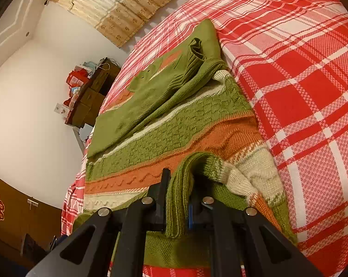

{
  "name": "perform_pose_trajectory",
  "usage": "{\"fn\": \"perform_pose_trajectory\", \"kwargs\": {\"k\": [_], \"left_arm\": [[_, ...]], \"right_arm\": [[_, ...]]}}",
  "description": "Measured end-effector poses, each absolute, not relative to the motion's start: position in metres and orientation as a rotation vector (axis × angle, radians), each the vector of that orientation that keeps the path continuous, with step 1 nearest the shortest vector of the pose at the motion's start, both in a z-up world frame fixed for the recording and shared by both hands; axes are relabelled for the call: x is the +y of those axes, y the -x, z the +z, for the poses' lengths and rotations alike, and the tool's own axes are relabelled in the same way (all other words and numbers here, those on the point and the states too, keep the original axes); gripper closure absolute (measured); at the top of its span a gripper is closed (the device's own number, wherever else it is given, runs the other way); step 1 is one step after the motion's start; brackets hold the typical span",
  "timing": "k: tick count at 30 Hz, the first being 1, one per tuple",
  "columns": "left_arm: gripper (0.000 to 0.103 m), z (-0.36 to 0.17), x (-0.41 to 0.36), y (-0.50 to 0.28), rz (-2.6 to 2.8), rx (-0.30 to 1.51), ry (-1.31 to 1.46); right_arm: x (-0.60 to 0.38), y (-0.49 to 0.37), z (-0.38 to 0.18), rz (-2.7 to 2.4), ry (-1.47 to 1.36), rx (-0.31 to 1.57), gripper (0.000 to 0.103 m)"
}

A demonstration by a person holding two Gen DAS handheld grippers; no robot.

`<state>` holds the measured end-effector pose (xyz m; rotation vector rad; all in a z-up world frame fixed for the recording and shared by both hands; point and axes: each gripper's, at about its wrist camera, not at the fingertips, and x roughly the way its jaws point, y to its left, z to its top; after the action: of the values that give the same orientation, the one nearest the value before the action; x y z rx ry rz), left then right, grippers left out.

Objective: Fold small clothes

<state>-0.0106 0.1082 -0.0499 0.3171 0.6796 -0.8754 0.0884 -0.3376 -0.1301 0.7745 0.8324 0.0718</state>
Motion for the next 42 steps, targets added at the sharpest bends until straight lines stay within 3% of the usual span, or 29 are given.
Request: {"fn": "perform_pose_trajectory", "kwargs": {"k": [6,7,8,9,10,11,14,18,21,24,27,33,37,42], "left_arm": [[0.015,-0.065,0.079,0.007,-0.793,0.6,-0.481],[0.021,-0.069,0.077,-0.002,-0.773,0.622,-0.467],[0.039,-0.074,0.075,-0.012,-0.763,0.663,-0.44],[0.052,-0.08,0.073,-0.025,-0.768,0.724,-0.399],[0.075,-0.086,0.073,-0.038,-0.773,0.783,-0.356],[0.086,-0.092,0.074,-0.049,-0.766,0.831,-0.312],[0.088,-0.092,0.087,-0.071,-0.767,0.888,-0.121],[0.088,-0.092,0.091,-0.081,-0.723,0.915,-0.078],[0.087,-0.093,0.093,-0.079,-0.73,0.915,-0.057],[0.087,-0.094,0.093,-0.079,-0.729,0.916,-0.039],[0.086,-0.095,0.091,-0.075,-0.725,0.913,-0.028],[0.073,-0.095,0.085,-0.074,-0.72,0.91,-0.036],[0.058,-0.094,0.08,-0.076,-0.734,0.919,-0.004],[0.061,-0.094,0.073,-0.076,-0.707,0.891,-0.027]], "right_arm": [[-0.339,-0.087,-0.132,0.079,-0.776,0.836,0.092],[-0.34,-0.087,-0.132,0.083,-0.775,0.837,0.092],[-0.34,-0.088,-0.131,0.086,-0.776,0.839,0.092],[-0.34,-0.088,-0.13,0.095,-0.785,0.842,0.091],[-0.341,-0.089,-0.129,0.105,-0.798,0.84,0.091],[-0.343,-0.088,-0.127,0.12,-0.814,0.831,0.09],[-0.35,-0.081,-0.115,0.211,-0.917,0.736,0.085],[-0.355,-0.07,-0.097,0.276,-0.95,0.661,0.056],[-0.367,-0.05,-0.078,0.273,-0.927,0.551,0.049],[-0.371,-0.031,-0.06,0.185,-0.794,0.485,0.048],[-0.347,-0.034,-0.053,0.129,-0.539,0.575,0.048],[-0.309,-0.076,-0.076,0.121,-0.24,0.721,0.048],[-0.303,-0.111,-0.103,0.161,-0.142,0.823,0.048],[-0.29,-0.123,-0.122,0.15,0.006,0.865,0.051]]}}
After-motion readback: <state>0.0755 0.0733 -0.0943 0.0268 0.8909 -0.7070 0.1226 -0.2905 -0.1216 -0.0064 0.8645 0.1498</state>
